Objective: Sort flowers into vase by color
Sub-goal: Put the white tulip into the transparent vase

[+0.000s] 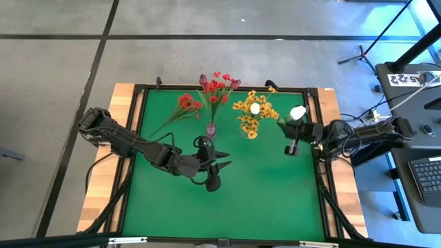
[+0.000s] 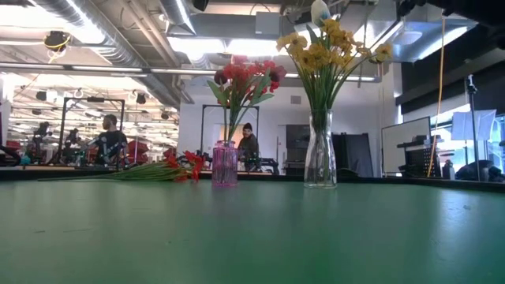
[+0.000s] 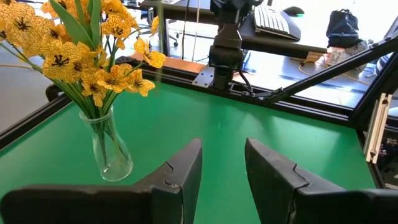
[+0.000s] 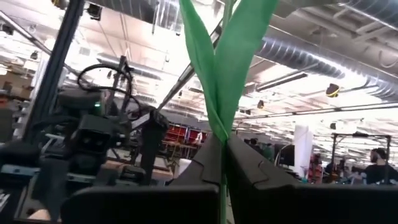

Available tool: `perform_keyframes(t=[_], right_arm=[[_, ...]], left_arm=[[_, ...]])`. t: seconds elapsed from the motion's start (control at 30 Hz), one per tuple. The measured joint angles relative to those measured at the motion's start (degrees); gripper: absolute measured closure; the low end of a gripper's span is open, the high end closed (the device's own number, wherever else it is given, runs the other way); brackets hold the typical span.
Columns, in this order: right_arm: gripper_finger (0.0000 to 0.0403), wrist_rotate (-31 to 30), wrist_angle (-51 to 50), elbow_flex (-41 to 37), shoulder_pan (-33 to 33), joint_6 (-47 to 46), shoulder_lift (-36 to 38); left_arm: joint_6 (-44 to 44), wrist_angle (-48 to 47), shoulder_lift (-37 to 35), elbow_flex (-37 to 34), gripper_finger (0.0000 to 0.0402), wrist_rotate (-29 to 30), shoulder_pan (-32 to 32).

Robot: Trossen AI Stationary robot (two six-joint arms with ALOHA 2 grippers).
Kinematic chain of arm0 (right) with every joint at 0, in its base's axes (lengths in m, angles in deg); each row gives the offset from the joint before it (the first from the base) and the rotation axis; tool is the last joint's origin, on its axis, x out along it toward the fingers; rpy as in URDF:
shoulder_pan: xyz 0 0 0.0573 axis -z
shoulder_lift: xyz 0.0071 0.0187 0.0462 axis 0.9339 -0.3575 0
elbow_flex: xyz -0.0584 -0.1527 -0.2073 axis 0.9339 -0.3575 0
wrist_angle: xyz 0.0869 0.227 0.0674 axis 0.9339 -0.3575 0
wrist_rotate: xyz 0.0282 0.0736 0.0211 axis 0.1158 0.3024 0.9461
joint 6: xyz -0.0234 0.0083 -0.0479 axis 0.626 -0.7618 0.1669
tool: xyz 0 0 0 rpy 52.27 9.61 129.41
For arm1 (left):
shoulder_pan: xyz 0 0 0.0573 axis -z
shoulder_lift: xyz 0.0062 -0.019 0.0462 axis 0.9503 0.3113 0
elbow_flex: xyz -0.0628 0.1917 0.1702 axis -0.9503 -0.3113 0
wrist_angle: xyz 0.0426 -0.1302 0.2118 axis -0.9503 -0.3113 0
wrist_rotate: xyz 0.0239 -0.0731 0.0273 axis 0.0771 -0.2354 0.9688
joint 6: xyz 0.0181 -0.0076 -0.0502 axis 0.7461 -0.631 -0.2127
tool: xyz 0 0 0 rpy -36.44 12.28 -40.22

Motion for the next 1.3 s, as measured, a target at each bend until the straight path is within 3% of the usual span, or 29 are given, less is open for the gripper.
perform_keyframes(t=[0.27, 0.5, 0.93, 1.3], right_arm=[[0.0398, 7.9, 0.3, 0.0, 10.6, -5.3, 0.0], [0.0398, 15.0, 3.7, 0.0, 15.6, -8.8, -2.1], [0.0398, 16.9, 14.2, 0.0, 17.4, -7.8, -13.9], [0.0398, 19.5, 15.3, 0.0, 21.4, -5.8, -15.0]], left_arm=[[-0.1, 0.0, 0.0, 0.0, 0.0284, 0.0, 0.0], [-0.1, 0.0, 0.0, 0.0, 0.0284, 0.0, 0.0], [0.0, 0.0, 0.0, 0.0, 0.0284, 0.0, -0.1], [0.0, -0.1, 0.0, 0.0, 0.0284, 0.0, -0.1]])
